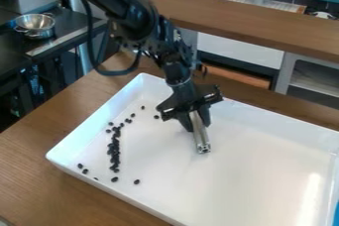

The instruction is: Sweep into pile

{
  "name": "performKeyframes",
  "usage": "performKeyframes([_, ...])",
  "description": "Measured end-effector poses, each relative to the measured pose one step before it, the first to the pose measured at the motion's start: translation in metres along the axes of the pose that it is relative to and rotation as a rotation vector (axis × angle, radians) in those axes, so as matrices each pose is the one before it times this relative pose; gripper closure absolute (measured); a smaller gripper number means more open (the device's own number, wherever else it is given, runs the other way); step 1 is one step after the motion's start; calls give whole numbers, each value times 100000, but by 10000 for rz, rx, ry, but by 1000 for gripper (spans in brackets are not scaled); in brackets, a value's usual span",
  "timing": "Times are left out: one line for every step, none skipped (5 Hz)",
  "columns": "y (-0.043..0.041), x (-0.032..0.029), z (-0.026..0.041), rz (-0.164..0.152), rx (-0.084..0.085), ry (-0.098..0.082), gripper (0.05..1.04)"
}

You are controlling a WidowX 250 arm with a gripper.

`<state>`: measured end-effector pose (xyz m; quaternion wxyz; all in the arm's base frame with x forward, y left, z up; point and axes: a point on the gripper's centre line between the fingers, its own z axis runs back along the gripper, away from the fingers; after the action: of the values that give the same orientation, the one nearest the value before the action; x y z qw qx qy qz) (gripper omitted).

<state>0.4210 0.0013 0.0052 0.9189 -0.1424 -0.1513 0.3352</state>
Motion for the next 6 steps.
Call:
performKeyframes([285,349,-16,349,59,-251,718])
performKeyframes([1218,449,144,484,-35,-174,718])
performKeyframes([1708,830,882,881,20,-265,718])
performKeyframes([1782,-397,946,704,10,-215,718])
performKeyframes([1873,-101,950,446,-91,-104,718])
performKeyframes([1963,-320,591,594,116,169,718])
